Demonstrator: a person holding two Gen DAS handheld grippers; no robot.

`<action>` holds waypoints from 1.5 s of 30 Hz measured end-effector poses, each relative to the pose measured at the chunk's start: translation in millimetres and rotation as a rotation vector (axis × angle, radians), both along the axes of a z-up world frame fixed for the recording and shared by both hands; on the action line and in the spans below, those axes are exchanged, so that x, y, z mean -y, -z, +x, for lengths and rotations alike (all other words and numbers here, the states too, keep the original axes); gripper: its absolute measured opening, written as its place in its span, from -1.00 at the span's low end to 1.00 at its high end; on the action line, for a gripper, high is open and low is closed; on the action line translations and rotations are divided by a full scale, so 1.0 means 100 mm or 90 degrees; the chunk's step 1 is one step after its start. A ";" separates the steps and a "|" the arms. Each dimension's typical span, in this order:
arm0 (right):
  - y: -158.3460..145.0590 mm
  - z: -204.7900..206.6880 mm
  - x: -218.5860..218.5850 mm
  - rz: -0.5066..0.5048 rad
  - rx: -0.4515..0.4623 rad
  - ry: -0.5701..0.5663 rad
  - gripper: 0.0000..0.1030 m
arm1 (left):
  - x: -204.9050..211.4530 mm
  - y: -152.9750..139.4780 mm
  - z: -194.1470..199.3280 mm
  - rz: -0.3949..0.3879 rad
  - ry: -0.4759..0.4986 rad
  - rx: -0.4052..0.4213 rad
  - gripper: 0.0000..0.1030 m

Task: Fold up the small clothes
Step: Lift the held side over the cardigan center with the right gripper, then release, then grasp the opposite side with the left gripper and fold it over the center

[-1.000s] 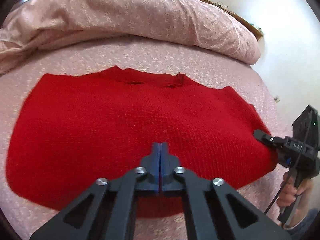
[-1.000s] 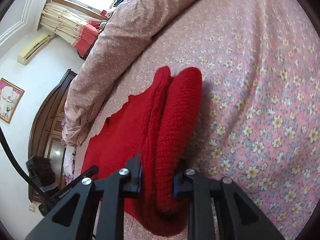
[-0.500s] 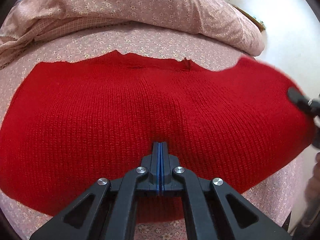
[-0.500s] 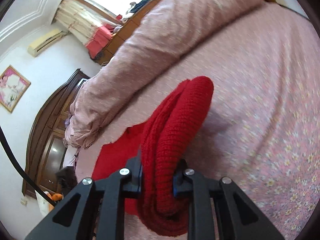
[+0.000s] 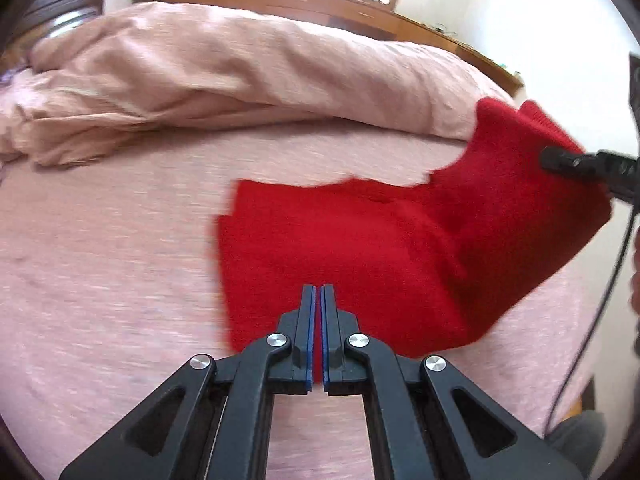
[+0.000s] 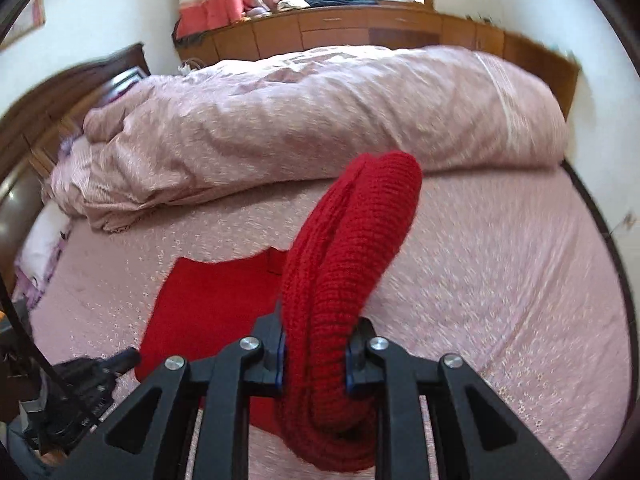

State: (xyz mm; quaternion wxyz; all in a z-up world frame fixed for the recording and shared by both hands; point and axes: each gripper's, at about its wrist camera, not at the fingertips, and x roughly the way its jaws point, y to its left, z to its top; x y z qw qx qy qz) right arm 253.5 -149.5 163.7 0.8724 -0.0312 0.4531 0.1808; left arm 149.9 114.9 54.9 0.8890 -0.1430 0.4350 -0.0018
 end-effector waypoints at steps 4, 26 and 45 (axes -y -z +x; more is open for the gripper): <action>-0.01 -0.18 -0.83 -0.037 0.052 -0.038 -0.61 | -0.63 0.26 -0.18 -0.091 -0.068 -0.009 -1.00; 0.64 -1.26 -1.26 0.108 0.108 -0.173 0.11 | -1.08 0.45 -0.55 -0.299 -0.080 -0.028 -0.10; 1.65 -1.35 -0.36 0.019 0.106 -0.060 0.70 | -0.52 0.40 0.30 -0.361 -0.050 -0.015 -0.55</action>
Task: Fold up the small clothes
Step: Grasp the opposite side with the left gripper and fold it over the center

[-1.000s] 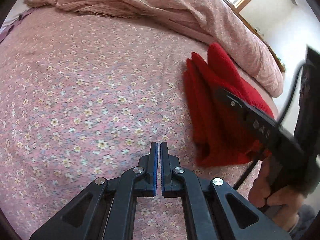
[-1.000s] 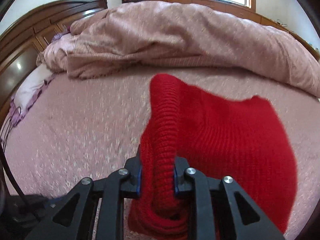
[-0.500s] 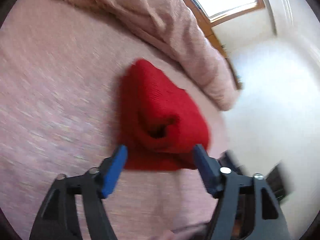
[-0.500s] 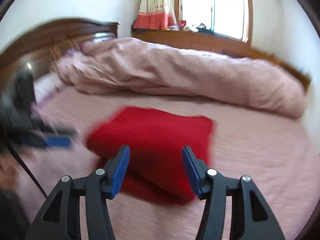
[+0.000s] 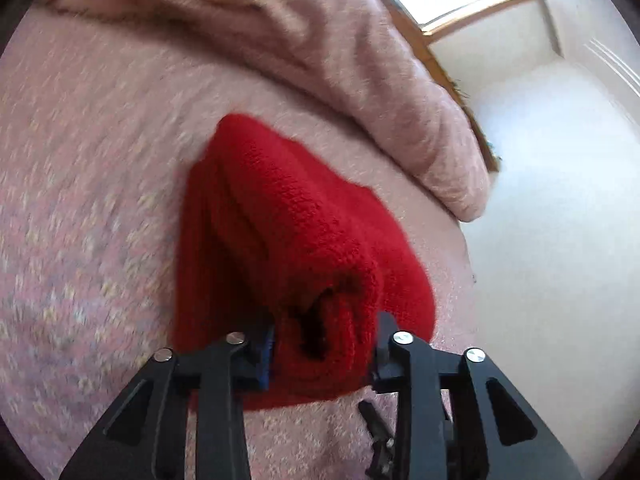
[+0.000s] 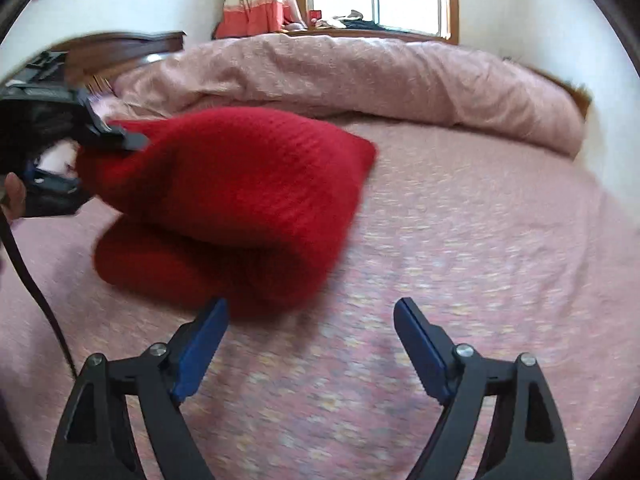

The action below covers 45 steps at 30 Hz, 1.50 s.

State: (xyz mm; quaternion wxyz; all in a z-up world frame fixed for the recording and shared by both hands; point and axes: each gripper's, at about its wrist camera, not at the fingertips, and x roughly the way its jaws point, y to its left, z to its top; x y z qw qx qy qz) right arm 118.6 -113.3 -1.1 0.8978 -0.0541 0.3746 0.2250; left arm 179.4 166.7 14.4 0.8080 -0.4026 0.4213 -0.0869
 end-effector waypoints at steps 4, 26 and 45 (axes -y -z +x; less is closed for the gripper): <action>0.02 -0.03 -0.21 -0.016 0.032 -0.028 0.71 | 0.02 -0.12 0.11 -0.028 0.004 0.048 -0.64; 0.10 0.60 0.11 0.058 0.010 0.165 0.99 | 0.11 -0.11 -0.04 0.004 0.035 0.085 -0.64; -0.03 0.13 0.35 -0.153 0.006 0.092 0.99 | 0.36 0.14 -0.39 0.183 0.006 0.024 -0.56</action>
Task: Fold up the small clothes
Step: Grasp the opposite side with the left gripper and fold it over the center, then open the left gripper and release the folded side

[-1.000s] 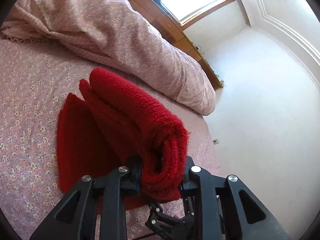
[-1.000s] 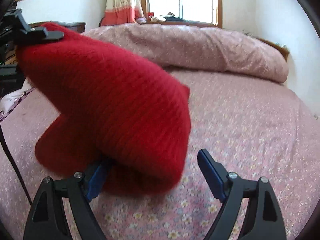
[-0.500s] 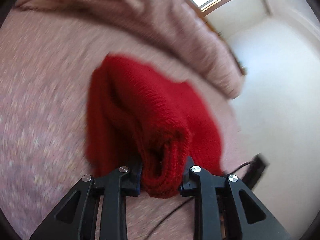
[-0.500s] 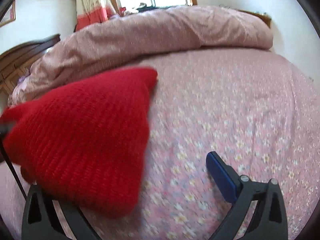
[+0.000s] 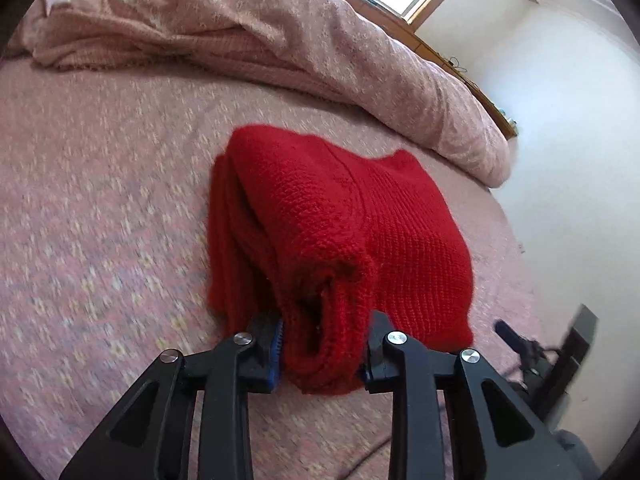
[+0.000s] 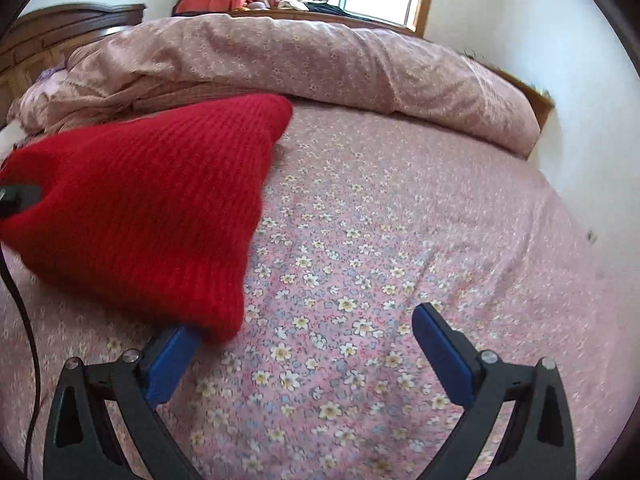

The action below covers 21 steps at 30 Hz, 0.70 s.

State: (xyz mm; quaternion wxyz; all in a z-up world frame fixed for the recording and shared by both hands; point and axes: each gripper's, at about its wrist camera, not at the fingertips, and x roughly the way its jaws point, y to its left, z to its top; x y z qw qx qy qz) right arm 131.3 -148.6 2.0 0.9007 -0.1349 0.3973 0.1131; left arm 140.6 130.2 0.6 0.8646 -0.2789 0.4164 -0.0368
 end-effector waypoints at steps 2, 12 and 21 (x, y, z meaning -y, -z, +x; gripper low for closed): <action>-0.03 -0.04 -0.03 -0.022 -0.007 -0.010 0.97 | -0.04 0.02 0.02 0.007 -0.002 -0.008 -0.49; -0.37 0.21 0.37 0.125 -0.040 0.049 -0.37 | -0.22 -0.55 -0.44 -0.016 -0.034 0.038 -0.27; -0.62 0.37 -0.21 0.348 -0.021 -0.182 -0.95 | 0.35 -0.77 0.22 0.142 -0.048 0.072 -0.34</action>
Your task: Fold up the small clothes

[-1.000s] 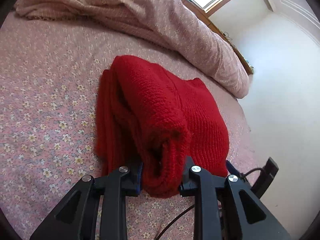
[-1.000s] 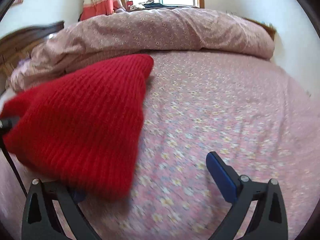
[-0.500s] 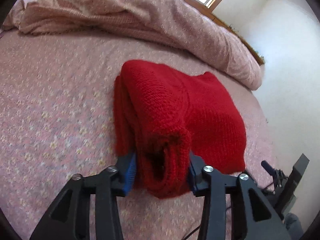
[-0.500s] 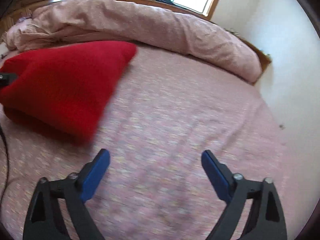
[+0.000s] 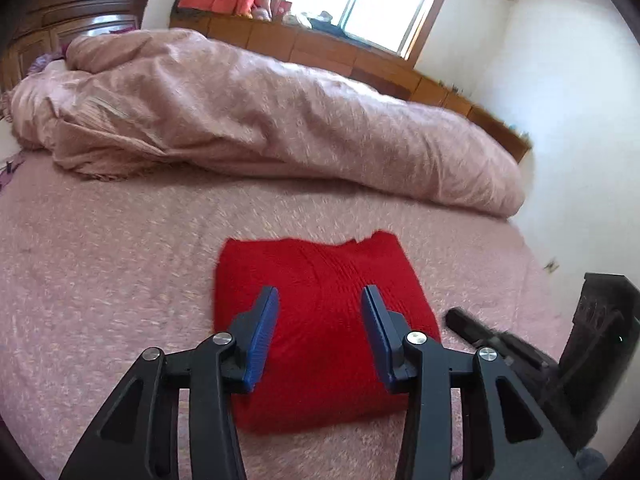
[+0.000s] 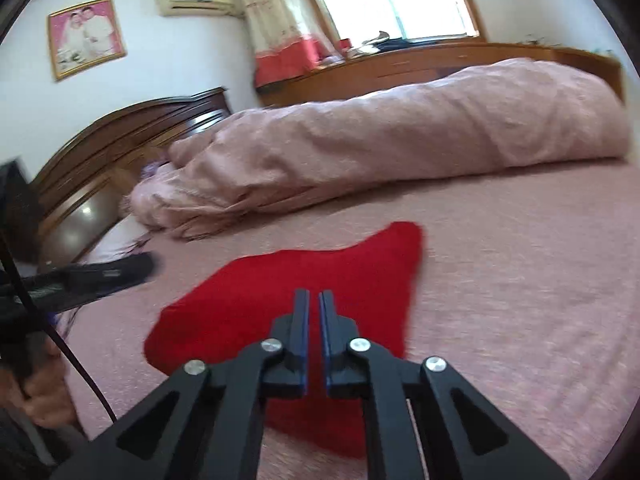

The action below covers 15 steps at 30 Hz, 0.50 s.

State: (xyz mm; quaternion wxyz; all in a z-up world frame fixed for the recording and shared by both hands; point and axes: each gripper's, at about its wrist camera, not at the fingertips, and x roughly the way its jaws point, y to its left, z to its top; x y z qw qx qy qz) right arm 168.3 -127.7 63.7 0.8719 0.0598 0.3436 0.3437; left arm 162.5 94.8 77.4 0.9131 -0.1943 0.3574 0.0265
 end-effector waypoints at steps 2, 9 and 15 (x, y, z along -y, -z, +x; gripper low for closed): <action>0.17 0.02 -0.15 -0.019 -0.025 -0.022 -0.99 | 0.06 0.18 0.13 0.011 0.014 -0.024 -0.39; 0.68 0.07 -0.55 -0.084 -0.029 -0.081 -0.99 | -0.15 0.75 0.30 0.016 -0.003 -0.128 -0.41; 0.48 0.03 -0.49 -0.089 -0.027 -0.060 -1.00 | -0.04 0.61 0.17 0.040 -0.001 -0.106 -0.41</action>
